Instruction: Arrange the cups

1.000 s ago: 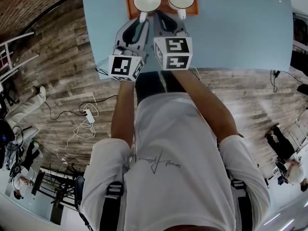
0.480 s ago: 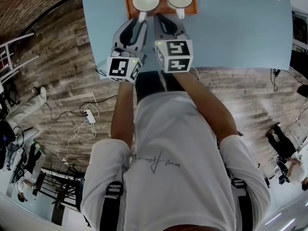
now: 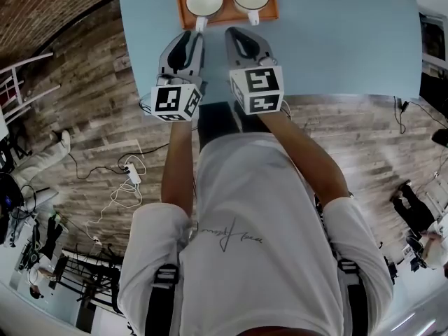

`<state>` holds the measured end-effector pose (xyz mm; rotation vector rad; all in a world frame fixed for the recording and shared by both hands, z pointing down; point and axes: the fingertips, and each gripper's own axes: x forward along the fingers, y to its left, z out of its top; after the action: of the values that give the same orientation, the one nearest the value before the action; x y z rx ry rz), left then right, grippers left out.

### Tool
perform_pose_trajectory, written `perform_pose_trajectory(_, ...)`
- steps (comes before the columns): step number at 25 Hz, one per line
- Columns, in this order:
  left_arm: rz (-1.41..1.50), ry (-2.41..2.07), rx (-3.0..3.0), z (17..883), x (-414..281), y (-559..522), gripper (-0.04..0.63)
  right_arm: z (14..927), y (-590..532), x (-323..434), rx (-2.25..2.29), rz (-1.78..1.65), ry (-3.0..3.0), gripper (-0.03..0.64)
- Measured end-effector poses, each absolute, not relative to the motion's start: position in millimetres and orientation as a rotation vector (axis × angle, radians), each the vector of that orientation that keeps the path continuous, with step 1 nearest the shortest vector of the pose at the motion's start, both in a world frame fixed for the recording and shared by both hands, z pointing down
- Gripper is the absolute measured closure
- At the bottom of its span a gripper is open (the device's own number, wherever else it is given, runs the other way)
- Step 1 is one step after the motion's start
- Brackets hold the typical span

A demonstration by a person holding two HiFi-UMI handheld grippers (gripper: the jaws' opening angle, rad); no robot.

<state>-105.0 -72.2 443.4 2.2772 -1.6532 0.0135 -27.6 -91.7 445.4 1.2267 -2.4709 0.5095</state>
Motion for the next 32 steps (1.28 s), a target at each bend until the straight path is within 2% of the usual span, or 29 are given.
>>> perform_pose_trajectory(21, 0.022, -1.606, 2.322, 445.0, -84.3, -81.5, 0.508, 424.9, -87.5, -4.8, 1.273, 0.478, -2.495, 0.595)
perform_pose_trajectory(29, -0.016, -1.691, 2.269, 425.1, -104.5, -66.8, 0.509, 402.5, -93.7, -4.7, 1.223, 0.443, -2.548, 0.595)
perform_pose_trajectory(32, -0.036, -1.755, 2.254, 401.8, -114.9, -63.6, 0.537, 373.6, -97.4, -6.6, 1.164, 0.416, -2.624, 0.595)
